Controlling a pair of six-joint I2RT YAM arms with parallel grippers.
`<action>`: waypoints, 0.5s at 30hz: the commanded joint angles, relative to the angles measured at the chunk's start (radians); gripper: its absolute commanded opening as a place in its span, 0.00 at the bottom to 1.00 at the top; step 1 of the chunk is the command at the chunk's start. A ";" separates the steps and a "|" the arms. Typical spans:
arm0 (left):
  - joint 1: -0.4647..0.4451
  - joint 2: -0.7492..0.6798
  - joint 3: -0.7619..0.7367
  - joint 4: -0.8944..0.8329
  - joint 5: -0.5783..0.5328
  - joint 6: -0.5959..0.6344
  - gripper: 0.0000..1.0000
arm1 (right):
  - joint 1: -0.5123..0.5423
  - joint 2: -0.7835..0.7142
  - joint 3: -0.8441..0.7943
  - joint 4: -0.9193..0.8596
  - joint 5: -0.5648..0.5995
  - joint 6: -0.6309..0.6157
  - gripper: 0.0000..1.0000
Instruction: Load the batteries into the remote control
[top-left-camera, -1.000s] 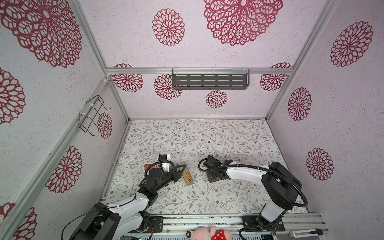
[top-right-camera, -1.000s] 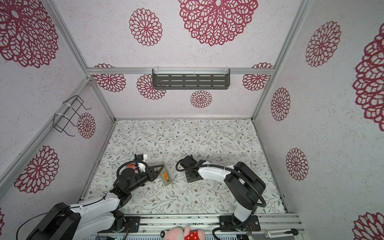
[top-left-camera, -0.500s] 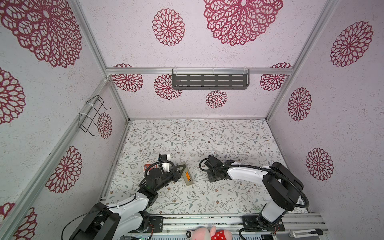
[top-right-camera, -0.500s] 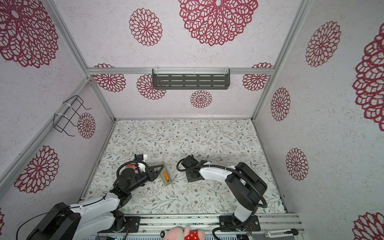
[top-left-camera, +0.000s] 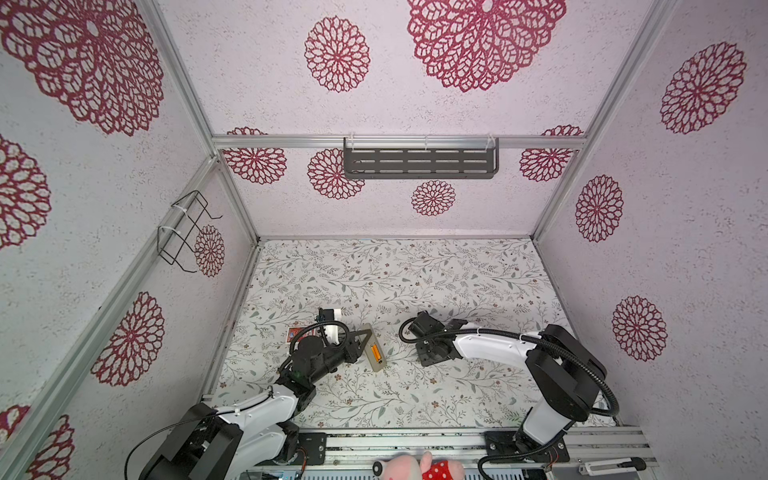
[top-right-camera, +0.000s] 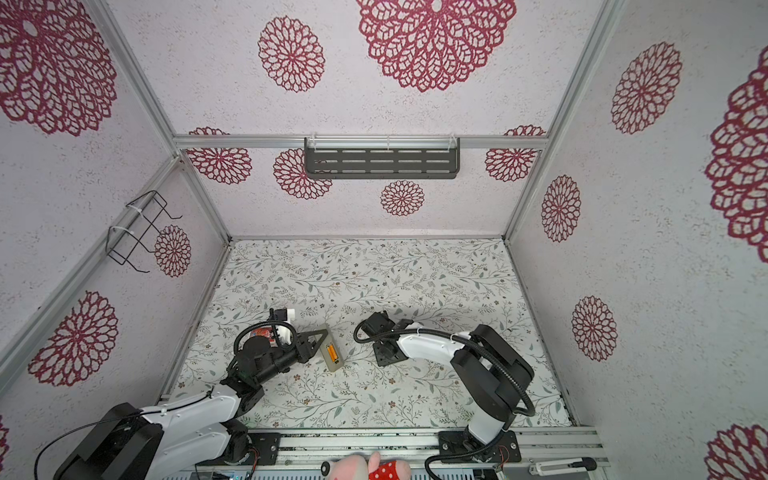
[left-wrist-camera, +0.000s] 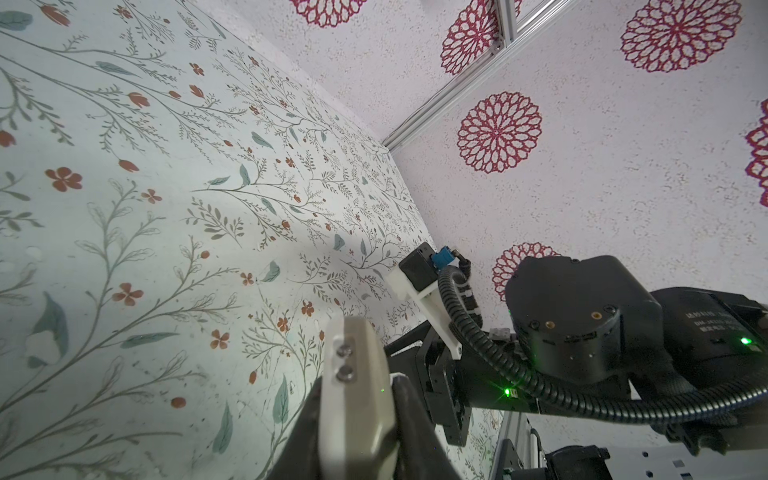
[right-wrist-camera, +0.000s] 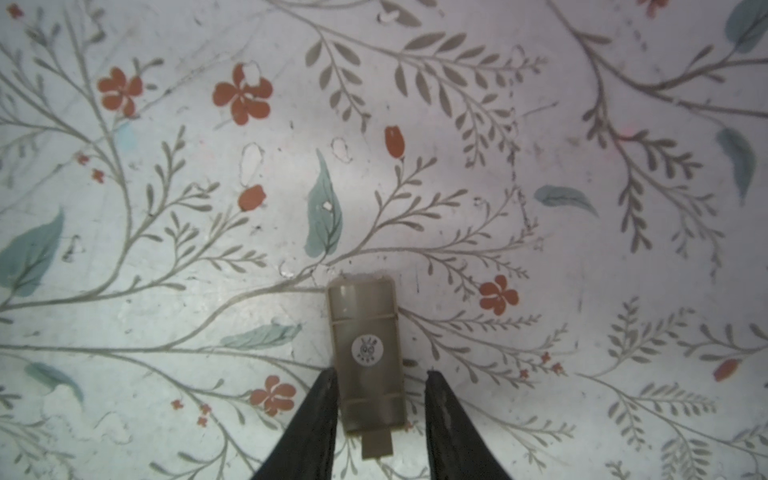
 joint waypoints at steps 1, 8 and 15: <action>0.006 0.003 0.002 0.051 0.011 0.006 0.00 | 0.005 -0.023 0.024 -0.022 0.005 -0.005 0.36; 0.006 -0.001 0.000 0.053 0.013 0.004 0.00 | 0.004 -0.006 0.022 -0.009 -0.003 -0.011 0.33; 0.006 -0.004 -0.001 0.049 0.011 0.004 0.00 | 0.001 -0.001 0.008 0.000 -0.005 -0.007 0.31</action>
